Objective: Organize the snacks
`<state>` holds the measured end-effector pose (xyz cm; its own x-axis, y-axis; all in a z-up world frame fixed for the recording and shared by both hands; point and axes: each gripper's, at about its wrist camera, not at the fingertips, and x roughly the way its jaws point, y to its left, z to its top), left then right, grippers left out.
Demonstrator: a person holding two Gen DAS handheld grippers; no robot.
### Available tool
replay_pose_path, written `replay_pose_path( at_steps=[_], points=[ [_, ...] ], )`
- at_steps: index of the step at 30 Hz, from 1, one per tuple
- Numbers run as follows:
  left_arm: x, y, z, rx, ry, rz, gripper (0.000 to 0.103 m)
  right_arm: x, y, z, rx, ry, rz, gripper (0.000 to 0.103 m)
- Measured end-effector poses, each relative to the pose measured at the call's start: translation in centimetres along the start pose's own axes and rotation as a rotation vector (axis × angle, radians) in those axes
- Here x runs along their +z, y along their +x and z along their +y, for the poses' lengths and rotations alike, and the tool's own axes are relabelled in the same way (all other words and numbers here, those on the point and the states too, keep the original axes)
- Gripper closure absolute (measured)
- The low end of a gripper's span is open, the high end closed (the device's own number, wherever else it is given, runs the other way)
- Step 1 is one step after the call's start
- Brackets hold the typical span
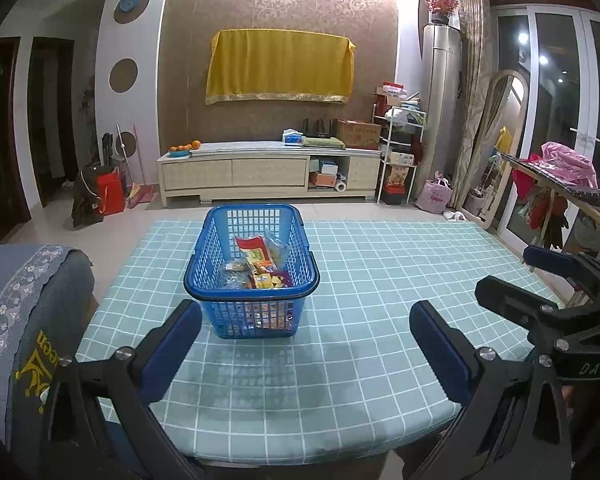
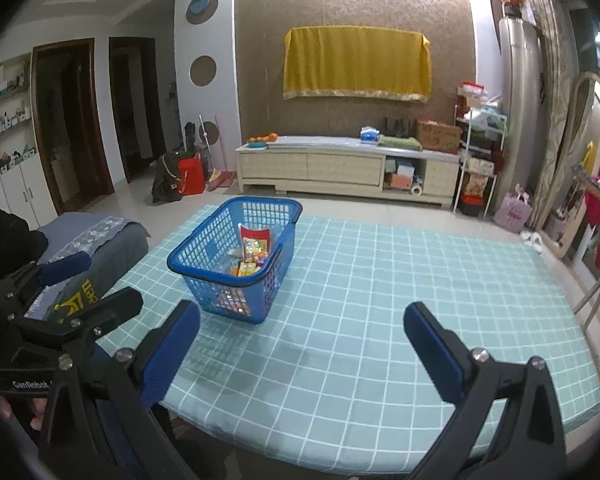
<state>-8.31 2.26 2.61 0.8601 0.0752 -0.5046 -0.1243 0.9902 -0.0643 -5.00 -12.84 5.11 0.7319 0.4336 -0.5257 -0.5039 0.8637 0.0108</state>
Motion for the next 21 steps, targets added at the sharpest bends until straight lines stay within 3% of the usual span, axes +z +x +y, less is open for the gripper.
replay_pose_path(
  at_steps=[21],
  points=[
    [-0.32,-0.09,-0.43,-0.017,0.001,0.004,0.000,-0.18,-0.06,-0.46,0.008,0.013,0.033,0.000]
  ],
)
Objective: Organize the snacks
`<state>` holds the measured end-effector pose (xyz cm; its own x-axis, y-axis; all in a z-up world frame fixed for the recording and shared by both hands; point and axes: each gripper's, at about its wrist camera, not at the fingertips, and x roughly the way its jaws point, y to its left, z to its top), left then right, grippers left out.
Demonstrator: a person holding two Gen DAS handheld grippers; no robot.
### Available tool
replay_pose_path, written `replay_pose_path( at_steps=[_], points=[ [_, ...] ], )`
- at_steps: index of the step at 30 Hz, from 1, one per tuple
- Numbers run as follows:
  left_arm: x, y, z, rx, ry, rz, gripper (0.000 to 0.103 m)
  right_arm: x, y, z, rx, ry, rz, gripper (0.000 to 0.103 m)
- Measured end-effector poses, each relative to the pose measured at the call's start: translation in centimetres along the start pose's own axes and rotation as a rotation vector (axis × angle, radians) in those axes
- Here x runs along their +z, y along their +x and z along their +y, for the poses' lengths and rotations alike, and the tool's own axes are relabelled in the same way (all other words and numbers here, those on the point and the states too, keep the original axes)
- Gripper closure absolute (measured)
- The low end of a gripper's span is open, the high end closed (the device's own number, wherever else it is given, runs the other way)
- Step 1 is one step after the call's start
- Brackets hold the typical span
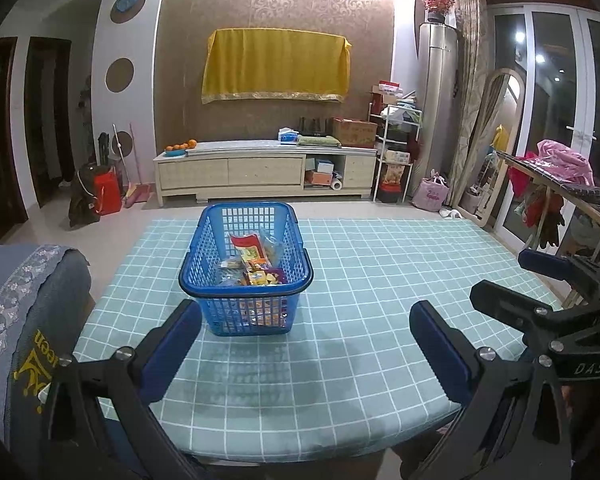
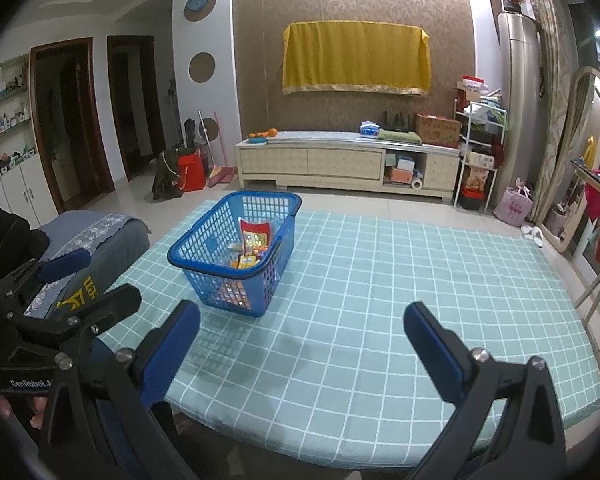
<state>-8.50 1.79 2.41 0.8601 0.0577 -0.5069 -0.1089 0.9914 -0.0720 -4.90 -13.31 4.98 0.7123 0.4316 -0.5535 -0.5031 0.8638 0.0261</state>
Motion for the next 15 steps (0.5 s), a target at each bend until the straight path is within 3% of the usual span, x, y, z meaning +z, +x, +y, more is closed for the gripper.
replay_pose_path(
  at_steps=[15],
  points=[
    [-0.15,-0.11,-0.01,0.003,0.003,-0.003,0.000,-0.08,-0.37,0.23,-0.009,-0.002,0.006,0.000]
  ],
)
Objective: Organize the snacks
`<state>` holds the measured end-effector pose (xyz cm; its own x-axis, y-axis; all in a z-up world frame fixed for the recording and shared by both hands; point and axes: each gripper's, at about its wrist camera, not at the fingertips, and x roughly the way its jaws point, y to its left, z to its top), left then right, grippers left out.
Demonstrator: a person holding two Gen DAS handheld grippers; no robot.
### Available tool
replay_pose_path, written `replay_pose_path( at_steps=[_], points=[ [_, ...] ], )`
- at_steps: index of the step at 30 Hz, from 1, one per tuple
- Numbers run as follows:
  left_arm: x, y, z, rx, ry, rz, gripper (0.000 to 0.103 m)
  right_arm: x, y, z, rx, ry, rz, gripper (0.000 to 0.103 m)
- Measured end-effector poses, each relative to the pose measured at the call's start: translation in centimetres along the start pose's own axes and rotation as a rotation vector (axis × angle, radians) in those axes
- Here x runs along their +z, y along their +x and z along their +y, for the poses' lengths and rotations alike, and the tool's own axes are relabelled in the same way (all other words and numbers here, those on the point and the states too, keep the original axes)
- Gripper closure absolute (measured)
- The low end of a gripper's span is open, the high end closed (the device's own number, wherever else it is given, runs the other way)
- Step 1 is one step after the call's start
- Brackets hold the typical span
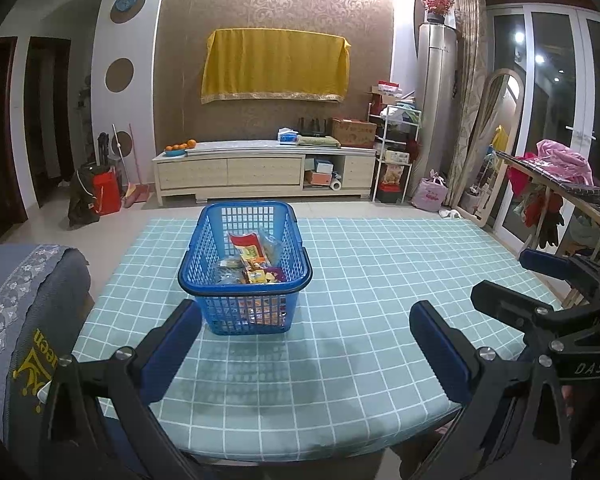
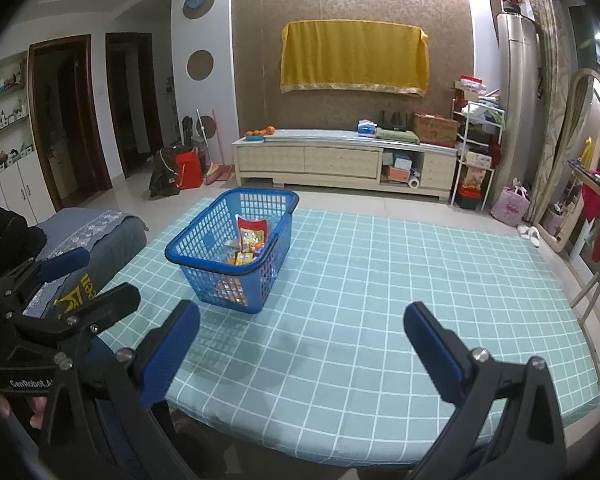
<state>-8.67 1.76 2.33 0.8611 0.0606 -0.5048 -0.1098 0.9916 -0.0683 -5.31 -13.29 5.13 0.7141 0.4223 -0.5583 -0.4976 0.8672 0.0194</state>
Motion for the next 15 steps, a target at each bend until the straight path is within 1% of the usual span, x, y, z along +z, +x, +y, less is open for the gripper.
replay_pose_path(
  at_steps=[15],
  points=[
    [0.07,-0.41,0.02,0.004,-0.007,-0.004,0.000,0.05,-0.14,0.05,-0.003,-0.003,0.003,0.000]
  ],
)
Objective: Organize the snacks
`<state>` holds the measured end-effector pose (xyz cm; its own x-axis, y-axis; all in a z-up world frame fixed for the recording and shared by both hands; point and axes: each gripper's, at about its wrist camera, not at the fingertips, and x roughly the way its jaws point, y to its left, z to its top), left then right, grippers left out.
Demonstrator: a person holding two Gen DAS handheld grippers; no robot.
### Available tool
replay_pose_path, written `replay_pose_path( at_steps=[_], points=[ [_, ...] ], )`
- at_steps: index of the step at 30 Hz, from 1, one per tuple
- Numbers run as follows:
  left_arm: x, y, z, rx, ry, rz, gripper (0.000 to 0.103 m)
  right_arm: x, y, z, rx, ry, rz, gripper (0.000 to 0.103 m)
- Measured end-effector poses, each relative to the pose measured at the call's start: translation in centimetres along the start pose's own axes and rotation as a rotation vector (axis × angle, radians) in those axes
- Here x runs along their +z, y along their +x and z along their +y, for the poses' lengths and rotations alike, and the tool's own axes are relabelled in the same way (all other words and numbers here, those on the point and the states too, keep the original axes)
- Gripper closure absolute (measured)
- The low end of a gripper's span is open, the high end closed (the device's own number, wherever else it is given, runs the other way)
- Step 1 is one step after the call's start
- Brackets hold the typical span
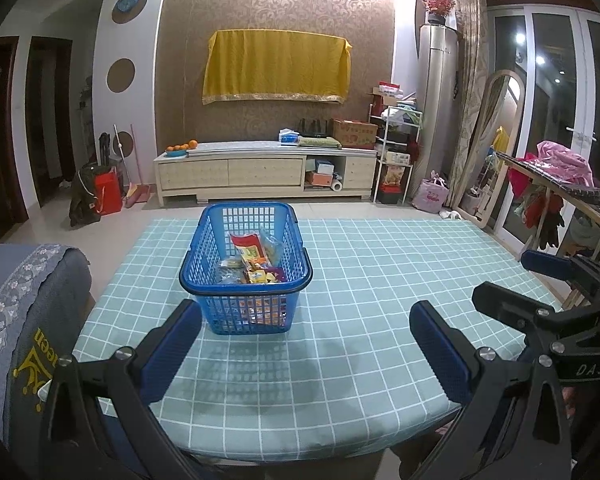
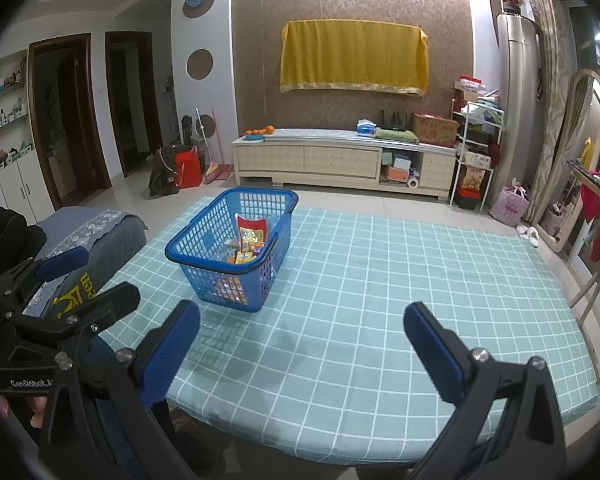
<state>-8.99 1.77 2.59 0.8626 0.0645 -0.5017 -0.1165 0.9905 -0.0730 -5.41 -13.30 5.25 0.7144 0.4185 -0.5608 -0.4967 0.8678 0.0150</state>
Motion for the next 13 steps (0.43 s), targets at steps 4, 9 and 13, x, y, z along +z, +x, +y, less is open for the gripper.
replay_pose_path(
  at_steps=[4,9,13],
  points=[
    [0.03,0.09,0.09,-0.002,-0.001,0.003,0.000,-0.06,-0.02,-0.02,0.001,-0.002,0.002,0.000],
    [-0.03,0.15,0.20,-0.005,-0.007,0.011,0.000,-0.12,-0.03,-0.05,0.002,-0.002,0.007,0.000],
    [-0.08,0.14,0.20,-0.011,-0.010,0.013,0.000,-0.09,-0.05,-0.10,0.002,-0.001,0.007,0.000]
  ],
)
